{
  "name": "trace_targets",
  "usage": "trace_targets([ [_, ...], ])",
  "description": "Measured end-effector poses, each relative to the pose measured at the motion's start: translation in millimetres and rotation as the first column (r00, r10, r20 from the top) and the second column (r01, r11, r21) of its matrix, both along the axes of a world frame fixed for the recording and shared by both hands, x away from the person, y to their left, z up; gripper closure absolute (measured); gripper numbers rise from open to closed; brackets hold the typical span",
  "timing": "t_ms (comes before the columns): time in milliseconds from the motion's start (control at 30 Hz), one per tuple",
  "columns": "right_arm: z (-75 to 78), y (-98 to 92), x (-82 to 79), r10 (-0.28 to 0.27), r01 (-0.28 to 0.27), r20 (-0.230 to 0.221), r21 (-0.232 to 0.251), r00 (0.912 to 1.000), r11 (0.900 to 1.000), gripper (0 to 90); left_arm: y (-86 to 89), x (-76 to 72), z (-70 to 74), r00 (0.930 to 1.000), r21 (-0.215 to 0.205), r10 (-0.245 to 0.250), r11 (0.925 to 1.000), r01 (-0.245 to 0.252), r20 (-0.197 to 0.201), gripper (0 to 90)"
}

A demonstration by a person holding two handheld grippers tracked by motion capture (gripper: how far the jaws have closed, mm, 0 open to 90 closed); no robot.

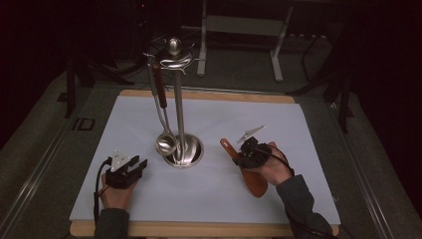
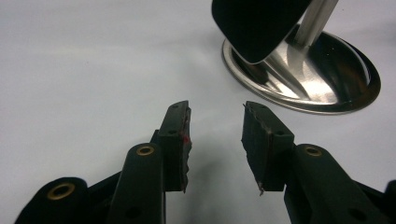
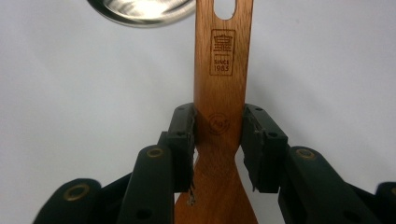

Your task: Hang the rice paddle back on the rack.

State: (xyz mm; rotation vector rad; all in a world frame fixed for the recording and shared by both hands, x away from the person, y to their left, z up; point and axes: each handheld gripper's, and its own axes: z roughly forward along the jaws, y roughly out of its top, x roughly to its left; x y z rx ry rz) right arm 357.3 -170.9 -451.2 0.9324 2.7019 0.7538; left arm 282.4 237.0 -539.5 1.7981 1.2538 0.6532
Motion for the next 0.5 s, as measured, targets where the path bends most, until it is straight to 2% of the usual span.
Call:
trace_targets([
  [133,3.1,3.7,-1.0,0.029,-0.029,0.016,0.022,0.9995,0.999,66.3,0.4,0.0,0.1,1.0,-0.001,0.001,1.0,-0.001,-0.001,61.9],
  [300,4.7,5.5,-1.0,0.068,-0.07,0.023,0.074,0.9974,0.995,66.3,0.5,0.2,0.0,1.0,-0.002,0.002,1.0,-0.002,-0.002,61.9],
  [500,7.5,7.2,-3.0,0.082,-0.085,0.038,0.092,0.9959,0.992,66.2,0.4,0.3,0.0,1.0,-0.001,0.003,1.0,-0.003,-0.002,61.9],
])
